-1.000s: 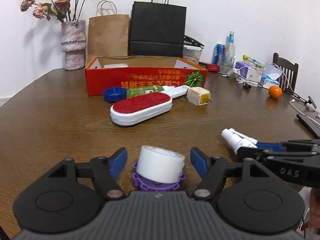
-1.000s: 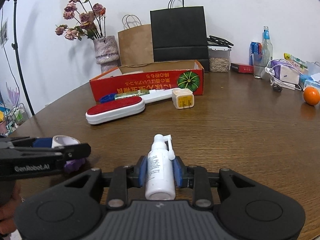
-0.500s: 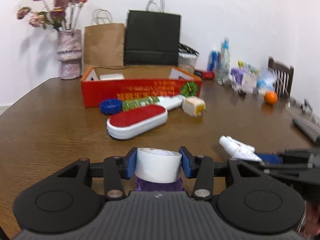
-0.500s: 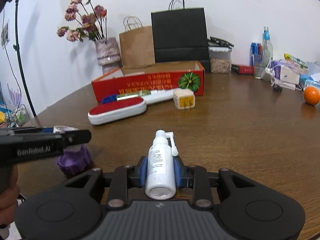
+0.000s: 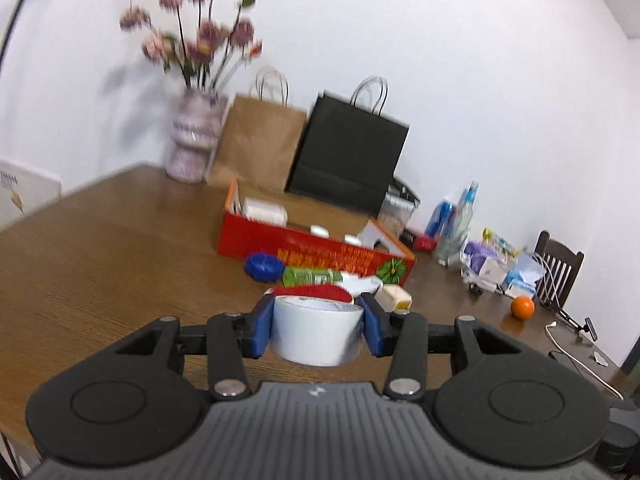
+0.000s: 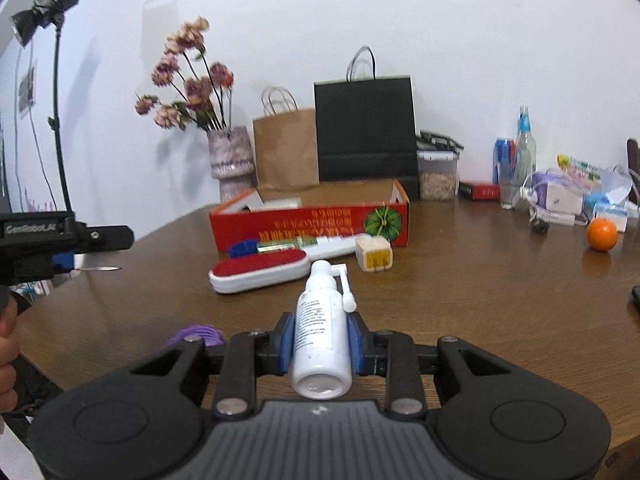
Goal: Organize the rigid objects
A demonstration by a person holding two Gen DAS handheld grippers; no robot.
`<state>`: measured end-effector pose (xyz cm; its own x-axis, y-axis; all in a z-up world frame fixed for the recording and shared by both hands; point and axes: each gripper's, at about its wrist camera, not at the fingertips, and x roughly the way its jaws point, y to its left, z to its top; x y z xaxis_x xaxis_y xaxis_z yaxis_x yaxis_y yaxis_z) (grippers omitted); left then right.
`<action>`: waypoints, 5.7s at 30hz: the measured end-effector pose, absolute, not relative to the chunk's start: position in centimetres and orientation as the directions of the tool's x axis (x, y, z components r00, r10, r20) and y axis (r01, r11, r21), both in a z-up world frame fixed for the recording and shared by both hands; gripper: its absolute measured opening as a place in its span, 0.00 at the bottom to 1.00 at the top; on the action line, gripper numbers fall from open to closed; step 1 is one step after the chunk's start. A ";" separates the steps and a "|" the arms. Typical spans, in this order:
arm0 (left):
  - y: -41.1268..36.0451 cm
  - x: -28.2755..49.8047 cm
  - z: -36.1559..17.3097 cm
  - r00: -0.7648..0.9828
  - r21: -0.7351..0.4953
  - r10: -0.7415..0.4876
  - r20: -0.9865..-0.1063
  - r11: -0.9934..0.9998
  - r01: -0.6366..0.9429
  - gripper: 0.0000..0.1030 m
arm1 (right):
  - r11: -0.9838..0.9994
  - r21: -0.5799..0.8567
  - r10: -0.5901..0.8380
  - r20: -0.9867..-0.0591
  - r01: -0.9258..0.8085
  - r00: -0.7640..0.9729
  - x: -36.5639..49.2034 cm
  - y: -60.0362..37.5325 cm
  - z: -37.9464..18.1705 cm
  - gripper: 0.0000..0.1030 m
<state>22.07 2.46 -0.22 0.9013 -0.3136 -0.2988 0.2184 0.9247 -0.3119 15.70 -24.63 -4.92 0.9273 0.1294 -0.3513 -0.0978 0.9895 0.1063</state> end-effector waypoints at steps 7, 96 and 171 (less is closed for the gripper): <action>2.2 14.8 0.9 0.958 -0.221 -0.238 -0.160 0.955 0.200 0.44 | 0.988 0.117 0.132 -0.277 -0.103 0.952 11.5 -24.0 -3.2 0.26; -1.4 21.8 8.0 0.979 -0.029 -0.193 -0.063 0.981 0.191 0.83 | 0.977 -0.036 0.205 -0.101 -0.209 0.974 23.3 -25.7 4.5 0.70; -4.9 30.3 -7.3 0.783 -0.046 -0.213 -0.585 0.972 0.229 0.54 | 0.992 0.049 0.122 -0.563 -0.114 0.818 43.7 -29.5 -6.9 0.74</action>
<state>30.28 -4.94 -7.34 0.7830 -0.2126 -0.5846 0.2293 0.9722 -0.0464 43.70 -29.46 -6.94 0.8175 0.1220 -0.5628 -0.1141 0.9922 0.0493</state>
